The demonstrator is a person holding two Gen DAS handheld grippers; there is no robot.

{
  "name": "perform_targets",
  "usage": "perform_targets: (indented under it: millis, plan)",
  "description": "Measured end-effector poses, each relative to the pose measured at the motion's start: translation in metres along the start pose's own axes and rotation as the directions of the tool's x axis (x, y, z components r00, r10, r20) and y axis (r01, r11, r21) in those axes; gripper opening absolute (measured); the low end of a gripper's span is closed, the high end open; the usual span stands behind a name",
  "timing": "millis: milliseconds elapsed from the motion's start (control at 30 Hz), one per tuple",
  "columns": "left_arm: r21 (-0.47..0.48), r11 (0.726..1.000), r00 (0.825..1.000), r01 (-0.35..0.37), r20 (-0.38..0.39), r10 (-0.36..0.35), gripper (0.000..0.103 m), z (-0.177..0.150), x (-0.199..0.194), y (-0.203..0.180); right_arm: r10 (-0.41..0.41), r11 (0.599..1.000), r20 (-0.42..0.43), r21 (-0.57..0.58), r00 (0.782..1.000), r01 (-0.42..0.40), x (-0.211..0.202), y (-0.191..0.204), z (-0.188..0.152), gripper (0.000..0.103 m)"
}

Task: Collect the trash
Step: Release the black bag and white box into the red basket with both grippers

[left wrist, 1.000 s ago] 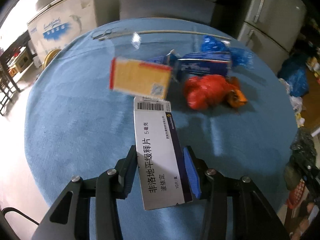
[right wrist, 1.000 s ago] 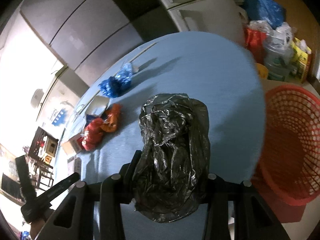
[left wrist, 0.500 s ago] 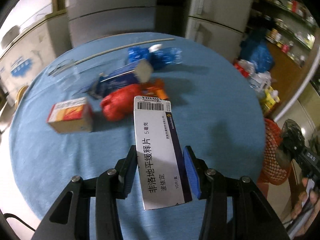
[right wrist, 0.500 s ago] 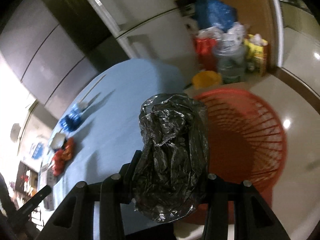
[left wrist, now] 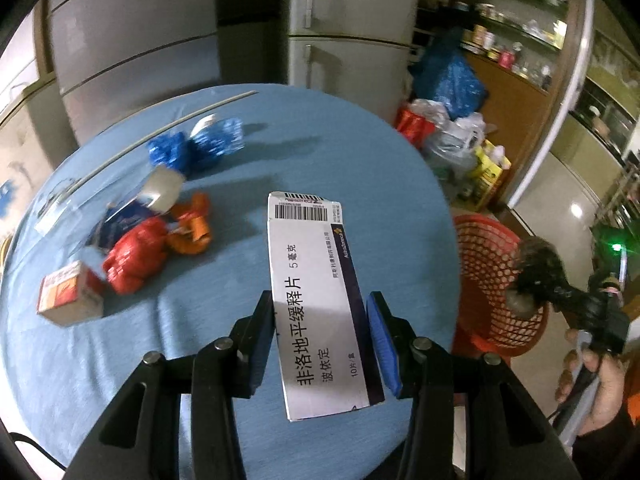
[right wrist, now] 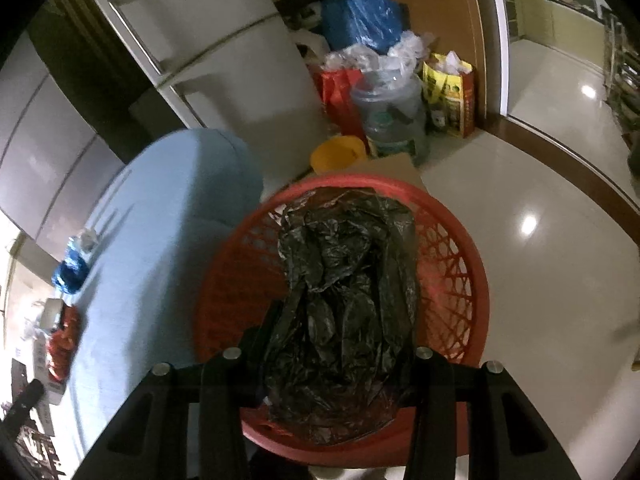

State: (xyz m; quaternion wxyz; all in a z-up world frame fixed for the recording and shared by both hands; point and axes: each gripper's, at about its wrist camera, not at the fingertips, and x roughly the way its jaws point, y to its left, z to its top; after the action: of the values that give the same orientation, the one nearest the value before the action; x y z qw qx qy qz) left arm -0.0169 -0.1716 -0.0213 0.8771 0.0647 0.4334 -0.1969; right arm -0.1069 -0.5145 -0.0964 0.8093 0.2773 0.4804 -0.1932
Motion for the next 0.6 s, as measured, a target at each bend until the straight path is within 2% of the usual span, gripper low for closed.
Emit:
perform_targets:
  millis: [133, 167, 400, 600]
  plan:
    - [0.042, 0.999, 1.0, 0.031, 0.001, -0.031, 0.047, 0.006, 0.004, -0.02, -0.052, 0.999, -0.064, 0.0, 0.997, 0.052, 0.016, -0.005, 0.001, 0.069]
    - [0.054, 0.998, 0.999, 0.04, 0.0, -0.04, 0.047, 0.008, 0.006, -0.025, -0.059, 0.998, -0.07, -0.001, 0.996, 0.06, 0.018, -0.006, 0.002, 0.071]
    - [0.126, 0.987, 0.995, 0.097, -0.027, -0.095, 0.047, 0.015, 0.02, -0.063, -0.057, 0.997, -0.026, 0.044, 0.998, 0.058, 0.003, -0.016, -0.004, 0.071]
    - [0.197, 0.959, 0.978, 0.204, -0.089, -0.19, 0.047, 0.021, 0.042, -0.109, -0.059, 0.99, 0.062, 0.13, 0.996, 0.05, -0.018, -0.037, 0.002, 0.071]
